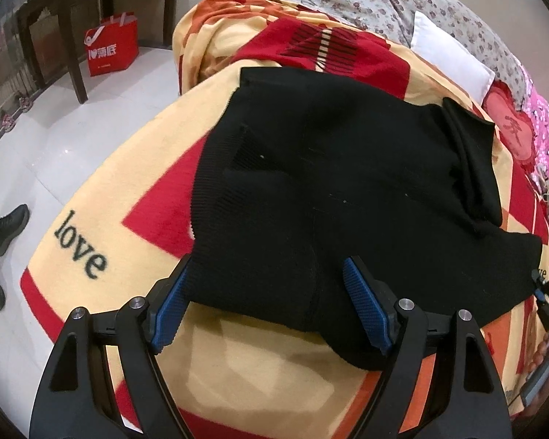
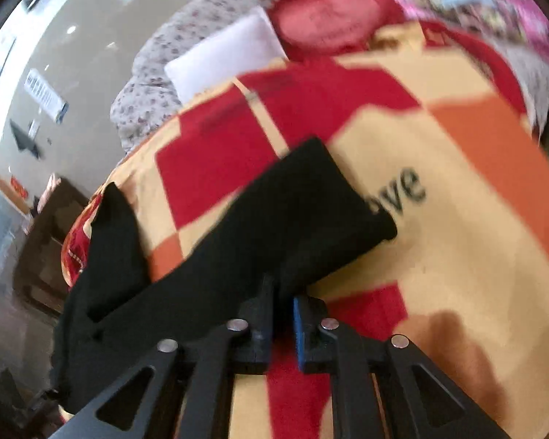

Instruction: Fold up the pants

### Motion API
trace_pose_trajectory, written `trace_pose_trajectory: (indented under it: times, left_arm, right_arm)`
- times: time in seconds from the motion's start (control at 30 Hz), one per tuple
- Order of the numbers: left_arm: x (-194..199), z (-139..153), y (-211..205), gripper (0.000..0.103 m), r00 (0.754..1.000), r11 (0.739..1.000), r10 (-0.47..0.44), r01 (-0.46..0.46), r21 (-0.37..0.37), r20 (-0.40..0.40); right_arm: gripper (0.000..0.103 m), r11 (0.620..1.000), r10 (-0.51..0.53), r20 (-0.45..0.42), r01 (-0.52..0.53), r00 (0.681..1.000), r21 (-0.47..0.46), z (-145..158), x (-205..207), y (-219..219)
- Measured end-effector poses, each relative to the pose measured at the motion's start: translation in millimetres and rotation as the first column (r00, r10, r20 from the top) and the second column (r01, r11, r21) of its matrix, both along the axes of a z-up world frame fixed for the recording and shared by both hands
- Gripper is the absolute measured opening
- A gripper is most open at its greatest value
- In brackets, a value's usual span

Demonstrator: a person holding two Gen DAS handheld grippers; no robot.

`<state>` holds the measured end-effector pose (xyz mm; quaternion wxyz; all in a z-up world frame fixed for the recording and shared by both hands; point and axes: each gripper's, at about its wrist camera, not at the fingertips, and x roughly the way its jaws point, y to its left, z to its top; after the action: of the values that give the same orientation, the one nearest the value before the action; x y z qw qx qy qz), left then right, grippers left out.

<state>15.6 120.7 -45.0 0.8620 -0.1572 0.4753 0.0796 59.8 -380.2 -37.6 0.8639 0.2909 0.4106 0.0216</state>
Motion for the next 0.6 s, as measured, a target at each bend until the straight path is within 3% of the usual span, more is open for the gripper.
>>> trace_pose_trajectory:
  times: [0.13, 0.17, 0.2, 0.23, 0.27, 0.4, 0.6]
  left_arm:
    - [2.9, -0.2, -4.2, 0.081, 0.999, 1.000, -0.017, 0.018, -0.024, 0.030]
    - [4.4, -0.1, -4.7, 0.077, 0.999, 0.999, -0.027, 0.029, -0.038, 0.045]
    - [5.6, 0.3, -5.5, 0.062, 0.998, 0.998, -0.037, 0.040, -0.044, 0.054]
    - [7.6, 0.6, -7.2, 0.051, 0.997, 0.997, -0.060, 0.063, -0.054, 0.058]
    - [10.0, 0.3, -9.0, 0.023, 0.995, 0.995, -0.082, 0.085, -0.058, 0.048]
    - [16.3, 10.1, -8.1, 0.016, 0.988, 0.985, -0.143, 0.147, -0.094, 0.050]
    - [-0.1, 46.6, 3.6, 0.016, 0.965, 0.961, -0.240, 0.252, -0.112, 0.108]
  right_arm:
    - [0.028, 1.000, -0.001, 0.035, 0.000, 0.999, 0.027, 0.5, 6.4, 6.3]
    - [0.028, 0.999, -0.001, 0.051, -0.001, 0.999, 0.033, 0.1, 7.4, 7.8]
    - [0.020, 0.999, -0.001, 0.061, -0.001, 0.998, 0.042, -0.7, 6.6, 6.8]
    - [0.005, 0.999, -0.003, 0.073, 0.000, 0.997, 0.041, 1.1, 6.0, 8.4]
    - [0.005, 0.999, -0.007, 0.089, 0.004, 0.996, 0.032, 4.3, 3.0, 9.0]
    - [0.005, 1.000, 0.001, 0.171, 0.002, 0.985, -0.015, 34.7, -19.7, 11.2]
    - [0.005, 0.997, 0.056, 0.226, -0.044, 0.973, -0.058, 76.4, -76.2, 14.0]
